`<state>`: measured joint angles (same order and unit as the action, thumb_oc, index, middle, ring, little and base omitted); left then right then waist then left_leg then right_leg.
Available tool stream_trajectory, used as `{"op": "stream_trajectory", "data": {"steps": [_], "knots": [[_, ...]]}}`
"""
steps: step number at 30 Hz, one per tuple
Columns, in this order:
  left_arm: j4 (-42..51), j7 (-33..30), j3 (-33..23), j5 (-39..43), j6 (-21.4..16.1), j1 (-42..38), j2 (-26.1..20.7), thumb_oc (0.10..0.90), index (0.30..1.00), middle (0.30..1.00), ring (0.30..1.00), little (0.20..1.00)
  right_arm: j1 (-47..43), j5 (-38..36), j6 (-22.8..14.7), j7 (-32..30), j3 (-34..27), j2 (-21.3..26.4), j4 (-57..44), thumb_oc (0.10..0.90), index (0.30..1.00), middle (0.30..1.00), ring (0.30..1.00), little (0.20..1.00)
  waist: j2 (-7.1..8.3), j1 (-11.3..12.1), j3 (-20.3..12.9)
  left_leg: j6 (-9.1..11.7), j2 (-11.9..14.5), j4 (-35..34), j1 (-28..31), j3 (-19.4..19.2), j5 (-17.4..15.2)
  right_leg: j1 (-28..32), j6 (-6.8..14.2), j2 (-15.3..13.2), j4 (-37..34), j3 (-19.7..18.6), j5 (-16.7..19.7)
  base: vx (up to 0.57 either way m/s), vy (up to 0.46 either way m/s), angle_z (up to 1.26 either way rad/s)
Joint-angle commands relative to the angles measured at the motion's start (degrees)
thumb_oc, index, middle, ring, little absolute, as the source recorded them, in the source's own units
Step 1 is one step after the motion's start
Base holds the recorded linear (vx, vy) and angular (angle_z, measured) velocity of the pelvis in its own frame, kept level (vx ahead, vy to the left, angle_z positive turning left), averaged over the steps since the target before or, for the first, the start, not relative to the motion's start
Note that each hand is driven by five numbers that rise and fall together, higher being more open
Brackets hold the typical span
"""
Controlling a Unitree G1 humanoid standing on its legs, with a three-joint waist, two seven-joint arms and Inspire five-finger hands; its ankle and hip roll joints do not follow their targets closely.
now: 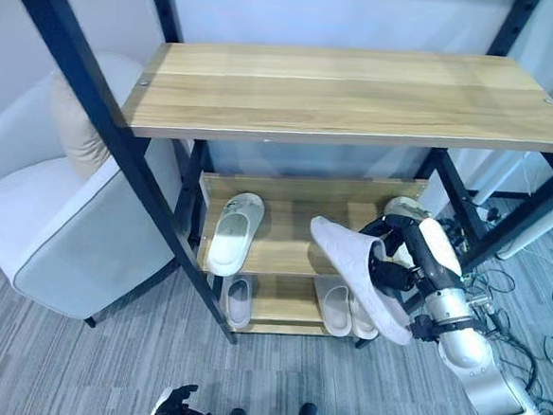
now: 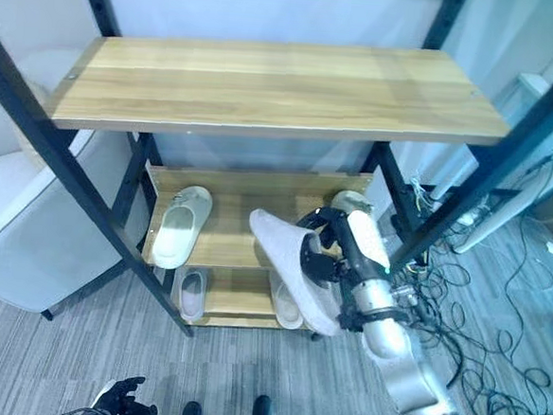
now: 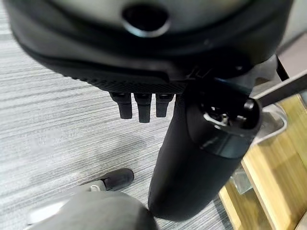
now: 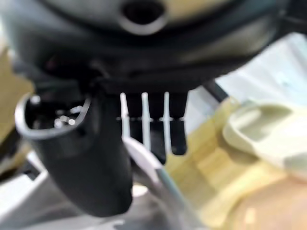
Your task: Arrange the slippers neatly on the shoe rack.
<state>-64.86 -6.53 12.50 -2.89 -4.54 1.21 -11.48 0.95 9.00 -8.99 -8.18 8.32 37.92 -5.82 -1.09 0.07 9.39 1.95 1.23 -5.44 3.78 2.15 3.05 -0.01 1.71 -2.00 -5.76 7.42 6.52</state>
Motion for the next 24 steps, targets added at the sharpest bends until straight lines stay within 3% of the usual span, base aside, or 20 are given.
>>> {"op": "stream_trajectory", "data": {"steps": [1,6,13,14,16,17,19,23,24], "knots": [[-3.8,2.0,3.0,-2.5,0.0,0.1,2.9,0.800,0.900,0.900,0.900,0.900,-2.0,-5.6,-6.3,2.0,-2.8,-0.1,-8.7,0.400,0.300,0.300,0.300,0.300,1.31,0.4,-2.6,0.1,-0.9,0.4,-1.1,-0.8,-4.8,2.7,3.9,-1.0,0.8,-1.6,-8.9,0.00,0.000,0.00],[-3.8,3.2,3.4,-3.4,-0.2,-0.1,3.2,0.800,0.900,0.900,0.900,0.900,2.3,-13.8,-6.6,9.5,0.4,-1.8,-9.0,0.400,0.300,0.300,0.300,0.300,1.29,-0.6,-1.7,0.1,-0.8,0.4,-1.0,-1.7,-5.0,2.3,3.9,-0.9,0.8,-2.4,-8.6,0.00,0.002,-0.09],[-3.4,3.4,4.0,-3.9,-0.6,-0.8,2.9,0.800,0.900,0.900,0.900,0.900,1.1,-16.0,-6.1,14.4,6.2,-0.9,-7.5,0.400,0.300,0.300,0.300,0.300,1.62,-0.4,0.5,0.0,-0.7,0.5,-1.2,-2.3,-4.7,1.7,3.8,-0.8,0.8,-3.3,-8.4,-0.08,-0.003,-0.08],[-2.1,2.7,4.9,-2.8,-0.7,-3.7,2.0,0.800,0.900,0.900,0.900,0.900,-3.4,-15.6,-6.0,14.3,10.3,0.9,-4.9,0.400,0.300,0.300,0.300,0.300,2.93,0.3,6.0,0.1,-0.8,7.2,-7.8,-2.3,-5.3,-2.7,3.3,-1.6,4.2,-3.2,-8.0,-0.35,-0.044,-0.08],[-2.1,2.7,4.7,-2.7,-0.7,-3.9,1.9,0.800,0.900,0.900,0.900,0.900,-4.0,-15.6,-6.2,14.2,10.6,0.8,-4.5,0.400,0.300,0.300,0.300,0.300,2.97,0.0,5.6,0.1,-0.8,8.5,-9.2,-2.2,-5.8,-3.7,3.3,-1.7,4.8,-3.1,-8.2,-0.32,-0.039,-0.03],[-0.6,2.0,5.6,-0.9,-0.8,-6.3,1.1,0.800,0.900,0.900,0.900,0.900,-8.6,-14.9,-6.0,13.0,12.8,1.5,-1.8,0.400,0.300,0.300,0.300,0.300,3.40,0.5,9.0,0.3,-1.2,14.3,-15.8,-1.9,-6.4,-10.2,2.6,-1.8,10.5,-2.6,-8.7,-0.35,-0.044,0.12],[1.0,1.5,6.1,0.8,-1.1,-7.0,0.4,0.800,0.900,0.900,0.900,0.900,-12.1,-12.8,-6.0,10.8,14.0,1.9,0.8,0.400,0.300,0.300,0.300,0.300,3.19,0.8,9.0,0.3,-1.5,19.8,-22.7,-1.4,-7.3,-16.6,2.2,-2.2,16.1,-1.6,-10.1,-0.28,-0.041,0.21],[2.3,1.3,6.5,1.8,-1.2,-6.8,0.1,0.800,0.900,0.900,0.900,0.900,-13.4,-10.3,-5.7,8.6,14.1,1.9,2.3,0.400,0.300,0.300,0.300,0.300,2.83,1.2,8.6,0.0,-1.7,22.9,-26.5,-0.6,-7.9,-20.4,1.8,-2.7,20.2,-0.8,-11.4,-0.07,-0.014,0.13],[6.2,-0.3,7.5,4.8,-1.5,-7.5,-0.8,0.800,0.900,0.900,0.900,0.900,-18.1,-5.8,-5.1,2.2,12.7,1.8,5.4,0.400,0.300,0.300,0.300,0.300,2.10,2.1,10.8,0.0,-1.0,31.5,-34.1,0.3,-10.5,-28.0,1.2,-3.4,29.4,0.2,-15.2,-0.17,-0.027,0.13]]}}
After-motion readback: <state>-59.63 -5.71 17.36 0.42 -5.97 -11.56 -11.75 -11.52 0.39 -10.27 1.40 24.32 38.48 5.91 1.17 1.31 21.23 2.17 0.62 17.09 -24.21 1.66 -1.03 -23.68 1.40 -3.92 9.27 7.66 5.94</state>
